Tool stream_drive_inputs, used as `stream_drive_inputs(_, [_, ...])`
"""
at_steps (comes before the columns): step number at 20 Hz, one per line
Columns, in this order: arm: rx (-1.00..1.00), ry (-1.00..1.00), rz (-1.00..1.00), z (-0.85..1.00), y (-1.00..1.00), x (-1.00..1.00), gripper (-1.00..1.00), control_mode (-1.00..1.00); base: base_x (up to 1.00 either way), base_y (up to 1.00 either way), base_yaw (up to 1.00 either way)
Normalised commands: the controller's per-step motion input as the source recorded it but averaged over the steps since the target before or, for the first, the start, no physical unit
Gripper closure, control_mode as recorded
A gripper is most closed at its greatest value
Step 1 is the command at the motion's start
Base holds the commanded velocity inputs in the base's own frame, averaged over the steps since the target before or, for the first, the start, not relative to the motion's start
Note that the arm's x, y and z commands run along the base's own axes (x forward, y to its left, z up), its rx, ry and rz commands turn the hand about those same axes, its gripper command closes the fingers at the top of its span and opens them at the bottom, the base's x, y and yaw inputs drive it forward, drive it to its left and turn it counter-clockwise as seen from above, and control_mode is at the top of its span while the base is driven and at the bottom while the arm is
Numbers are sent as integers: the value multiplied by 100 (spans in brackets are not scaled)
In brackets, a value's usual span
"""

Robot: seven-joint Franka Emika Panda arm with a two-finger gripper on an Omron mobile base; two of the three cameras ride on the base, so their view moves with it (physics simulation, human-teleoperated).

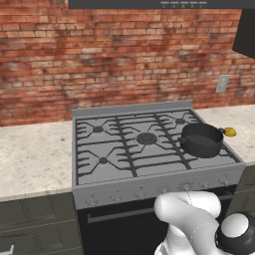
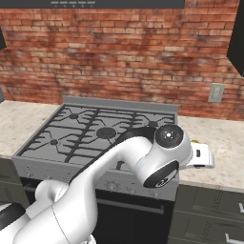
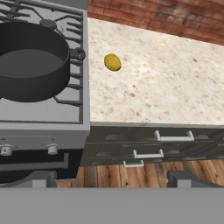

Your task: Turn on the burner for the pot on the stove. Wait thirty seconds for the pot to heat up. Then add the lemon to the pot.

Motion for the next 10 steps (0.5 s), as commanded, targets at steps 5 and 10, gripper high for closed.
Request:
stream_drive_inputs(5, [0, 0, 0, 0, 0, 0, -100, -100, 0, 0, 0])
stream_drive_inputs(10, [0, 0, 0, 0, 0, 0, -100, -100, 0, 0, 0])
